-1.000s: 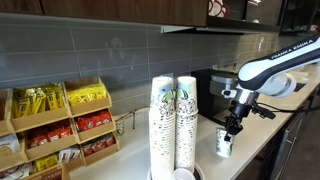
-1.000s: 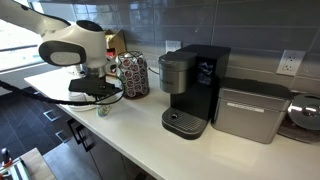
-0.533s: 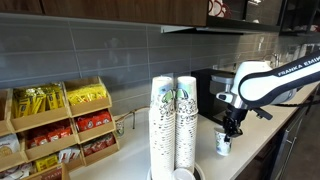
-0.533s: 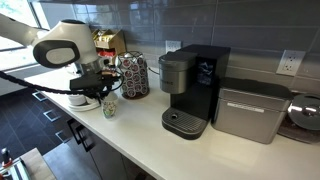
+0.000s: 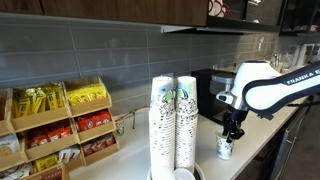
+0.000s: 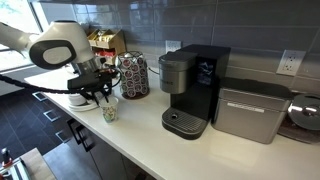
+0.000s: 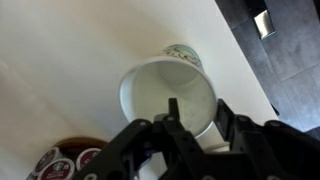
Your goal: Pick up one paper cup from the stack on the right and place it the right way up on the kitchen counter
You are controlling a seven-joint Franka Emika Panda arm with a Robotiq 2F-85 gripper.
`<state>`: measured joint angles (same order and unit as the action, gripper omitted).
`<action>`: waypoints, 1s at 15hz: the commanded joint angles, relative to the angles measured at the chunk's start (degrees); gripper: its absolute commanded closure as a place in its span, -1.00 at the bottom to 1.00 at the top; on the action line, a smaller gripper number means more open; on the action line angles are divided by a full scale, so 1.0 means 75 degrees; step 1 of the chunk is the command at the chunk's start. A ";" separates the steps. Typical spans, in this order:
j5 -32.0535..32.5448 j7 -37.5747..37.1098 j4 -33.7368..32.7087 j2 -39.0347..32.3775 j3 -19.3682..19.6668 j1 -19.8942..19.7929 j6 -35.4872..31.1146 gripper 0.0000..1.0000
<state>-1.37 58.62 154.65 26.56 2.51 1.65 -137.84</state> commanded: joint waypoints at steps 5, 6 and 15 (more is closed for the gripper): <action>0.0752 -0.2536 -0.1111 0.1193 -0.0262 -0.0199 0.2372 -1.00; 0.0694 -0.2918 -0.1398 0.1238 -0.0226 -0.0141 0.2880 -1.00; 0.0326 -0.5926 -0.2870 0.1172 -0.0271 0.0103 0.4509 -1.00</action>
<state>2.01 19.46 135.04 36.30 1.10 1.83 -105.78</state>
